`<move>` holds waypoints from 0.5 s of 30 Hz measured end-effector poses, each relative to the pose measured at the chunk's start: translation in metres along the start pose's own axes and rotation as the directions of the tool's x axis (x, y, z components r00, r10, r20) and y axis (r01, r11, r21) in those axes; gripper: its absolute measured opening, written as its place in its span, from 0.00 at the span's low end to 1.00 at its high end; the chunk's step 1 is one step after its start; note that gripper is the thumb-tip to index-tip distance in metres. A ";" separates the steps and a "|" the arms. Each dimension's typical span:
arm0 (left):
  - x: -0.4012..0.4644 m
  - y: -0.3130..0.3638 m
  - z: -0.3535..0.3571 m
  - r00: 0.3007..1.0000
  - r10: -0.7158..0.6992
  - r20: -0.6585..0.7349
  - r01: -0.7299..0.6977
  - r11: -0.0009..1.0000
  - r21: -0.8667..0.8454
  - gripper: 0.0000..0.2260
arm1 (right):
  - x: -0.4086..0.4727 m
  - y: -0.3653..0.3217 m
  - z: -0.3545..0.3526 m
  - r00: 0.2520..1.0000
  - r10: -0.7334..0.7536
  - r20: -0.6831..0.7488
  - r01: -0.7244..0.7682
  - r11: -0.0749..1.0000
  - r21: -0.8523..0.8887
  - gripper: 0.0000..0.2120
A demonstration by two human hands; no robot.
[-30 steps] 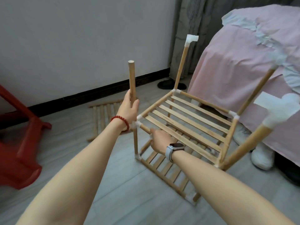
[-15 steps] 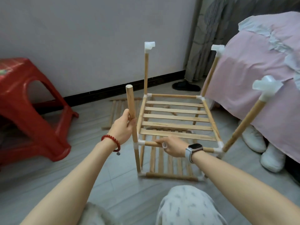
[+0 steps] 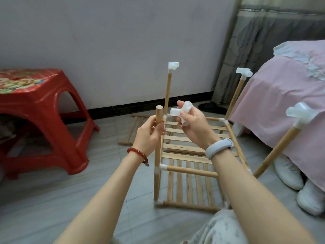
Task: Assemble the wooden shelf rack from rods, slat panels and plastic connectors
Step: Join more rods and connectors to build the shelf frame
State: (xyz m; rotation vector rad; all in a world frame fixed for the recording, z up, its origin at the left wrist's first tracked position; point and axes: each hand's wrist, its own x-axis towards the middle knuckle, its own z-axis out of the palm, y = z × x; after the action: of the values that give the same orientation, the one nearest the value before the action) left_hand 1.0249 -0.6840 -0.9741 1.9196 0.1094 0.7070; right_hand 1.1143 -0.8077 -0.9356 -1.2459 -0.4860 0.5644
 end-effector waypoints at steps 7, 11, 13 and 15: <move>0.000 -0.006 -0.004 1.000 -0.003 -0.002 0.003 0.998 -0.064 0.09 | 0.006 -0.002 0.018 0.968 -0.244 -0.049 0.224 0.941 -0.255 0.18; 0.001 -0.008 -0.004 1.000 -0.008 0.006 0.008 0.998 -0.063 0.09 | 0.006 -0.002 0.022 0.903 -0.430 0.024 0.395 0.804 -0.445 0.15; 0.002 -0.008 -0.004 1.000 -0.013 0.013 0.014 0.998 -0.063 0.10 | 0.005 -0.002 0.023 0.878 -0.476 0.046 0.434 0.754 -0.493 0.17; 0.002 -0.008 -0.005 1.000 -0.017 0.017 0.018 0.998 -0.064 0.10 | 0.004 -0.003 0.023 0.878 -0.478 0.013 0.422 0.762 -0.491 0.16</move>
State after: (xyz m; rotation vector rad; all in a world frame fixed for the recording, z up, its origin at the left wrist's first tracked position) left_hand 1.0261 -0.6761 -0.9783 1.8605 0.0924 0.6750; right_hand 1.1034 -0.7881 -0.9268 -1.5552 -0.8387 -0.0574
